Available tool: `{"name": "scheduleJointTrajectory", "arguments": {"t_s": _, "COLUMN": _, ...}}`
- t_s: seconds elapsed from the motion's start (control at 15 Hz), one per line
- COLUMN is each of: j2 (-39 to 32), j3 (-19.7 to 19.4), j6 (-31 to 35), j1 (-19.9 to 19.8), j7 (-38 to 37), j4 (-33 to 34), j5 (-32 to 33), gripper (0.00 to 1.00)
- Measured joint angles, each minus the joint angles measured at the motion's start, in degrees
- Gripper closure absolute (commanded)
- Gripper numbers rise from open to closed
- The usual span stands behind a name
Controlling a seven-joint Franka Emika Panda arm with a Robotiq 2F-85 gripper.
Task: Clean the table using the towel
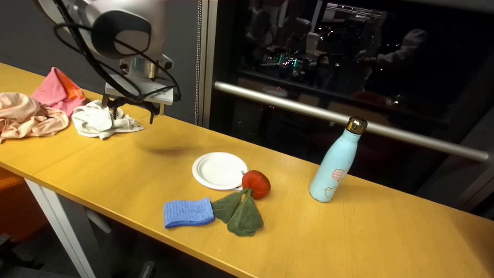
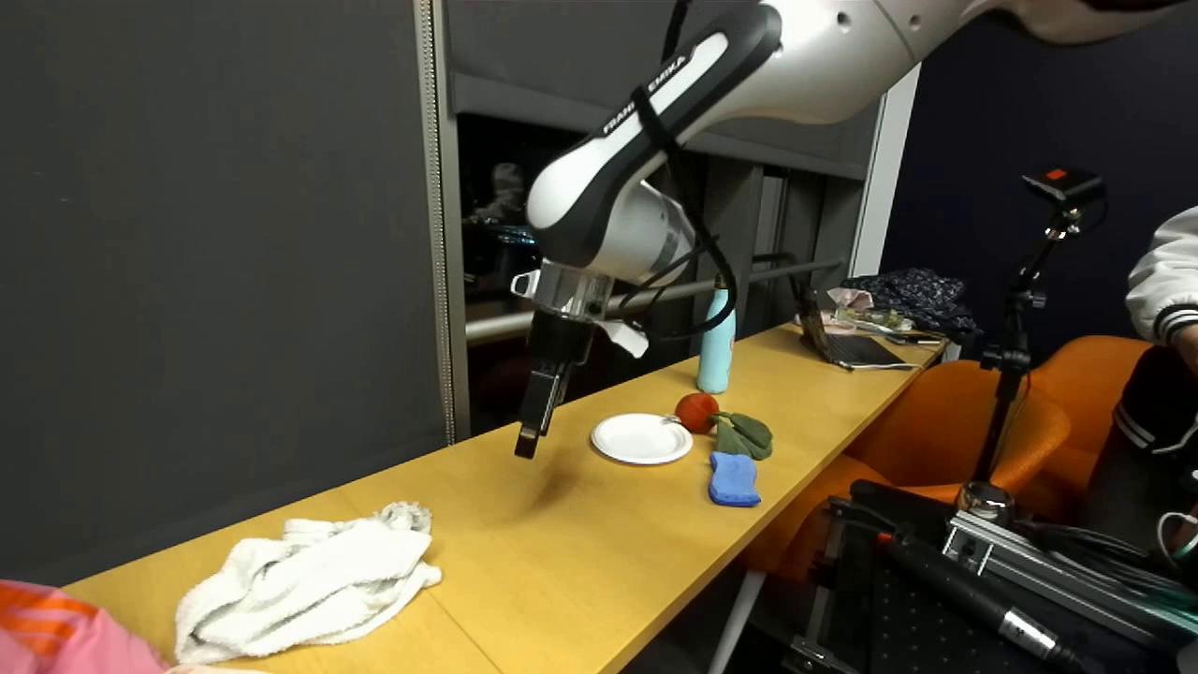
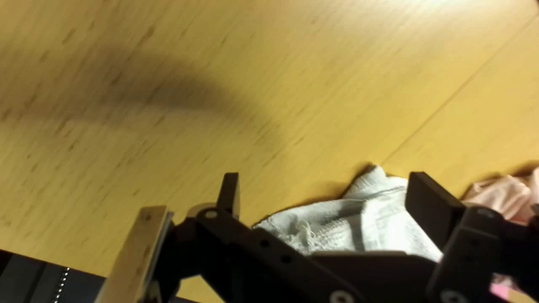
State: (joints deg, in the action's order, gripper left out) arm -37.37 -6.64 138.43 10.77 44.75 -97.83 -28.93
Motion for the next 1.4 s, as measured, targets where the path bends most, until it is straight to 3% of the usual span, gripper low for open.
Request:
{"name": "scheduleJointTrajectory", "arguments": {"t_s": 0.27, "j2": -10.7, "j3": 5.4, "j6": 0.2, "j1": -2.3, "j7": -9.1, "j4": 12.9, "j5": 15.3, "gripper": 0.00}}
{"name": "scheduleJointTrajectory", "arguments": {"t_s": 0.6, "j2": -21.1, "j3": 9.6, "j6": 0.3, "j1": -2.1, "j7": -15.5, "j4": 28.1, "j5": 26.2, "gripper": 0.00}}
{"name": "scheduleJointTrajectory", "arguments": {"t_s": 1.0, "j2": -31.0, "j3": 12.9, "j6": -1.7, "j1": -0.3, "j7": -16.8, "j4": 44.1, "j5": 30.0, "gripper": 0.00}}
{"name": "scheduleJointTrajectory", "arguments": {"t_s": 1.4, "j2": -38.1, "j3": 13.1, "j6": -12.7, "j1": 3.3, "j7": -16.8, "j4": 59.1, "j5": 29.7, "gripper": 0.00}}
